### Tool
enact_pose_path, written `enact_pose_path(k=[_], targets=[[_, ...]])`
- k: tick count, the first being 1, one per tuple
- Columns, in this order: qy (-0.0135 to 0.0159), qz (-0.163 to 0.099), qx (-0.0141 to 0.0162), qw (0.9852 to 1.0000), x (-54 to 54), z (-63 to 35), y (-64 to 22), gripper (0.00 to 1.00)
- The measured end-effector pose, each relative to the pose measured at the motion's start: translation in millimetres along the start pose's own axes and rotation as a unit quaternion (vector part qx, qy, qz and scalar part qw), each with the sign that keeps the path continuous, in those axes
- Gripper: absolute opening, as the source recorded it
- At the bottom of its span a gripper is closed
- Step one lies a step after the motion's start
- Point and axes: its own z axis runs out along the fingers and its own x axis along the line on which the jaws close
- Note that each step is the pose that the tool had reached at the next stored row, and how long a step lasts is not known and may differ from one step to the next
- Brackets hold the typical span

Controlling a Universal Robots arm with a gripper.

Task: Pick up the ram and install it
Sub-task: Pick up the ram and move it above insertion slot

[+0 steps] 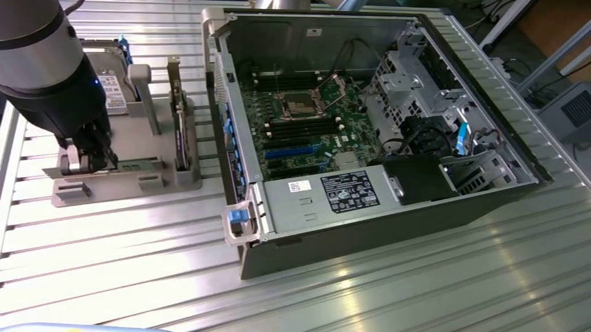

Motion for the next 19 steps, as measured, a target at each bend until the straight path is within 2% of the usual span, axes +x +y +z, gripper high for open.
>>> enact_pose_path(k=[8, 19], targets=[[0.0000, 0.000, 0.0000, 1.0000, -0.2, -14.9, -0.4, 0.12], [0.0000, 0.000, 0.0000, 1.0000, -0.4, -28.8, -0.8, 0.12]])
